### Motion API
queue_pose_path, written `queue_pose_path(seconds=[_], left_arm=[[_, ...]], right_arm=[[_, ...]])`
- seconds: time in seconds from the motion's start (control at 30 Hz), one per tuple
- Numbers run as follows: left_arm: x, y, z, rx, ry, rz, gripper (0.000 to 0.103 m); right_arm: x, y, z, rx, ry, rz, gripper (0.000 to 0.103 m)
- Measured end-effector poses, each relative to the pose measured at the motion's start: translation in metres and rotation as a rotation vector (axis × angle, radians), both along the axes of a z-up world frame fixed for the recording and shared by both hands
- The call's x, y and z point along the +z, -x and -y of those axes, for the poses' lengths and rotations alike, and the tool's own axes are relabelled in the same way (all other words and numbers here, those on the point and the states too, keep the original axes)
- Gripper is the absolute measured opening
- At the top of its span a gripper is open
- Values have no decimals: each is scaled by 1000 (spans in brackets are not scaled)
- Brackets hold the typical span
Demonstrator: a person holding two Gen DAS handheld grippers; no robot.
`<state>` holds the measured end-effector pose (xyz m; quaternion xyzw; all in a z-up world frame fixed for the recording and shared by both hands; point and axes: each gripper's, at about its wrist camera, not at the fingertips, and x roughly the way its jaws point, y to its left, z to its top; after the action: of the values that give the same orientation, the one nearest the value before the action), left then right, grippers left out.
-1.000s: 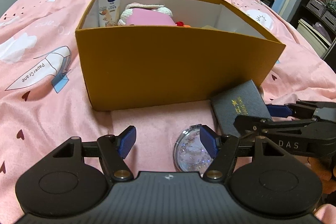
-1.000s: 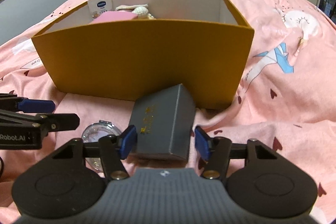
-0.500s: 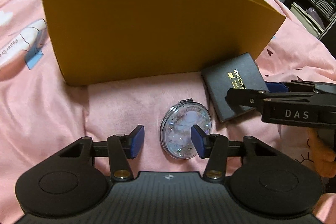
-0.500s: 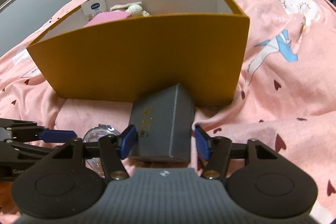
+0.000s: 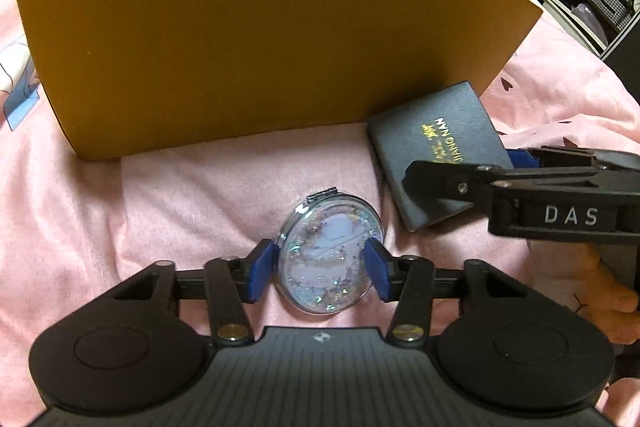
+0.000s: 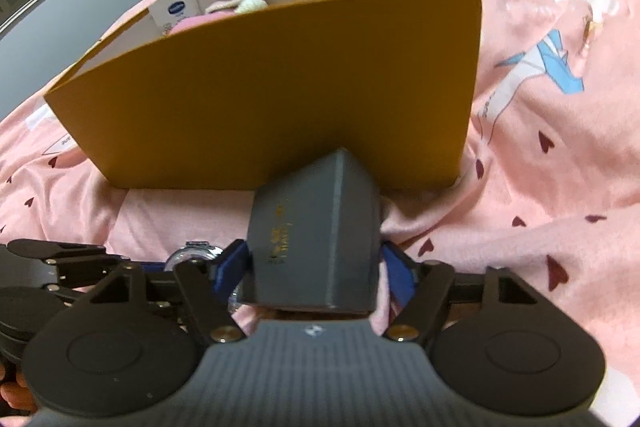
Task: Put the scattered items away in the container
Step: 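Grasp the round compact mirror with the left gripper while the right gripper grasps the grey gift box, then lift the compact mirror and grey gift box over the orange box with both grippers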
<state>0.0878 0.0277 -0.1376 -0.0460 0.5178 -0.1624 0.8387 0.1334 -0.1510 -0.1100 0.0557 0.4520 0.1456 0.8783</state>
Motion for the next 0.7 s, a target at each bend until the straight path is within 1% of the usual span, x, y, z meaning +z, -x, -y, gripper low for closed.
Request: queue_pose_path(seconds=[0.03, 0.07, 0.17, 0.3, 0.4, 0.5, 0.7], left_arm=[[2, 1, 0, -2, -2, 6, 48], [4, 3, 1, -6, -5, 14, 44], [11, 9, 2, -17, -4, 43, 34], [20, 16, 4, -43, 24, 68, 24], [24, 18, 8, -96, 64, 73, 16], [22, 23, 6, -118, 39, 80, 16], [20, 23, 4, -101, 54, 70, 15]], right_arm=[[3, 2, 0, 1, 4, 9, 64], [6, 3, 0, 2, 7, 19, 61], [15, 9, -1, 10, 19, 38, 55], [26, 17, 1, 10, 24, 57, 49], [31, 19, 1, 19, 29, 54, 47], [33, 20, -1, 32, 50, 58, 47], [25, 16, -2, 33, 46, 50, 46]])
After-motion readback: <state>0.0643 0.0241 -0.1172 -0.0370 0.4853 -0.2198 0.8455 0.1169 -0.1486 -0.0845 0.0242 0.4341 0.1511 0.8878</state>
